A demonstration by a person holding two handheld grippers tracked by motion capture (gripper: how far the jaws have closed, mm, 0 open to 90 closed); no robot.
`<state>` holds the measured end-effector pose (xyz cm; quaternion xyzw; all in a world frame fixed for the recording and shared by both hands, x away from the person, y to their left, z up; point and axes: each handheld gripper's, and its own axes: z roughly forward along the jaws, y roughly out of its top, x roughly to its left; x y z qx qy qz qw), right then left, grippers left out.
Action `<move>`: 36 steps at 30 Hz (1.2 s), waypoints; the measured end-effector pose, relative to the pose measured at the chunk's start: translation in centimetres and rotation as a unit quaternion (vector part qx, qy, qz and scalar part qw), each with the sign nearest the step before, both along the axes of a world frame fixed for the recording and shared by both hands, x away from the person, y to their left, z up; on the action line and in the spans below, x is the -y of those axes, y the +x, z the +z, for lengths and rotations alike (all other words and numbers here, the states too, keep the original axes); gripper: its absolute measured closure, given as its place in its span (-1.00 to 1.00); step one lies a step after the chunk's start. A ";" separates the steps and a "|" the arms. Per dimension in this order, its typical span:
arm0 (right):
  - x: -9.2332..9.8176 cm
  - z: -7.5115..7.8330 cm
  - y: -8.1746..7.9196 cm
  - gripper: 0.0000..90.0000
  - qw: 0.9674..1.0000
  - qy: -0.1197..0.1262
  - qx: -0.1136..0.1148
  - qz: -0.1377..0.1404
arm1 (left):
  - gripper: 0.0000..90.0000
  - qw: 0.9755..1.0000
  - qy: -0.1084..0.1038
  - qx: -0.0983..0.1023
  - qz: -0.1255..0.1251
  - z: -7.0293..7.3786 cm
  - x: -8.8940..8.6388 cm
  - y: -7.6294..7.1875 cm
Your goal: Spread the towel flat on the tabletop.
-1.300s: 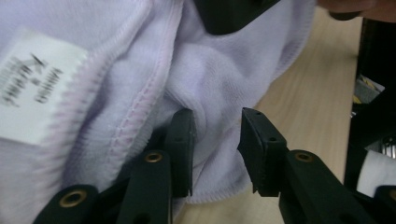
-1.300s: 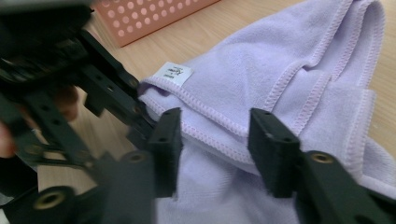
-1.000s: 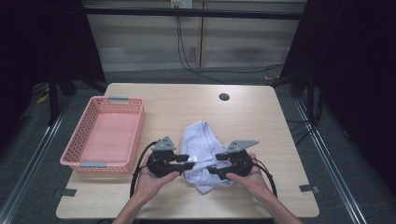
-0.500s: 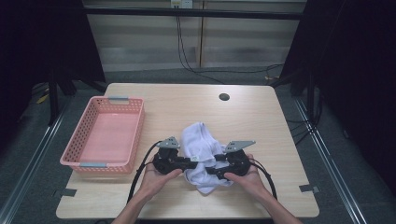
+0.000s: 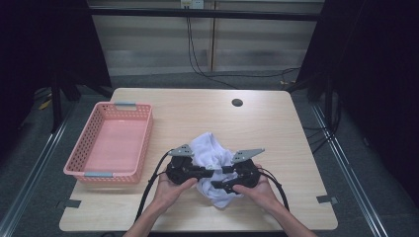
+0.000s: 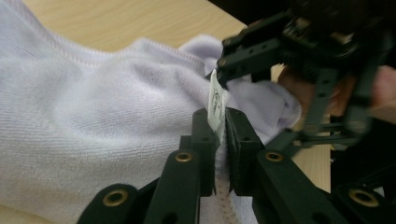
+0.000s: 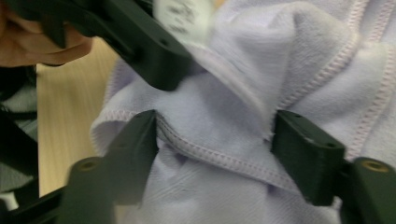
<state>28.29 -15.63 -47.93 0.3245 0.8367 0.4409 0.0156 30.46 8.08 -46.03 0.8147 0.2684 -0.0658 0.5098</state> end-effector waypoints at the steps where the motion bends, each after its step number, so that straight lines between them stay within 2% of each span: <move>1: 0.1 -0.1 0.1 -0.12 1.000 0.007 -0.002 -0.004 | 0.87 1.000 -0.003 0.004 0.001 0.1 -0.2 0.1; 4: 0.7 -0.1 0.2 0.28 1.000 0.005 0.001 -0.023 | 0.89 0.999 -0.037 0.007 0.018 1.0 -1.4 0.3; 5: 0.9 0.0 0.2 0.41 1.000 0.004 0.004 -0.028 | 0.89 0.999 -0.037 0.014 0.026 1.3 -1.8 0.4; 7: 1.2 0.2 0.3 0.52 0.999 0.006 0.007 -0.036 | 0.90 0.998 -0.041 0.027 0.044 1.9 -2.9 0.6; 9: 1.7 0.8 0.3 0.60 0.999 0.011 0.015 -0.049 | 0.90 0.997 -0.035 0.042 0.059 2.6 -3.7 0.5; 12: 3.0 1.9 0.5 0.65 0.997 0.017 0.027 -0.071 | 0.90 0.995 -0.042 0.054 0.079 3.3 -5.2 0.5; 15: 5.2 2.7 0.9 0.68 0.993 0.037 0.030 -0.105 | 0.90 0.992 -0.041 0.059 0.100 3.6 -6.5 0.6; 18: 7.0 3.2 1.1 0.71 0.989 0.038 0.037 -0.135 | 0.90 0.990 -0.037 0.064 0.123 3.9 -7.7 0.7; 19: 8.0 3.5 1.1 0.70 0.988 0.040 0.040 -0.144 | 0.90 0.989 -0.038 0.062 0.130 3.9 -8.3 0.7; 20: 9.0 3.6 1.1 0.70 0.986 0.045 0.044 -0.156 | 0.90 0.988 -0.032 0.061 0.140 3.9 -8.6 0.7; 21: 9.5 3.7 1.1 0.70 0.985 0.043 0.044 -0.161 | 0.90 0.987 -0.024 0.056 0.146 3.7 -8.8 0.8; 22: 10.1 3.6 1.0 0.70 0.984 0.038 0.045 -0.168 | 0.90 0.988 -0.021 0.050 0.147 3.5 -9.0 0.8; 24: 11.1 3.3 0.8 0.70 0.982 0.031 0.043 -0.183 | 0.90 0.988 -0.002 0.044 0.148 2.8 -9.1 0.7; 27: 12.6 2.7 0.3 0.68 0.978 0.008 0.037 -0.205 | 0.90 0.989 0.009 0.026 0.145 1.9 -9.2 0.6; 28: 13.1 2.4 0.0 0.65 0.978 0.003 0.032 -0.206 | 0.89 0.990 0.012 0.020 0.142 1.6 -9.2 0.6; 29: 13.5 2.2 -0.2 0.54 0.978 -0.001 0.030 -0.205 | 0.80 0.990 0.018 0.018 0.137 1.3 -9.1 0.7; 31: 14.0 2.0 -0.8 0.29 0.981 -0.008 0.030 -0.192 | 0.54 0.990 0.028 0.015 0.138 1.0 -9.0 0.7; 33: 14.3 2.2 -1.3 0.14 0.980 -0.008 0.033 -0.199 | 0.37 0.989 0.018 0.017 0.145 1.2 -8.9 0.8; 34: 14.3 2.5 -1.4 0.11 0.980 -0.004 0.035 -0.196 | 0.31 0.989 0.009 0.023 0.145 1.5 -8.9 0.8; 36: 13.9 3.3 -1.6 0.05 0.981 0.010 0.047 -0.189 | 0.27 0.991 0.003 0.029 0.133 1.8 -8.2 1.0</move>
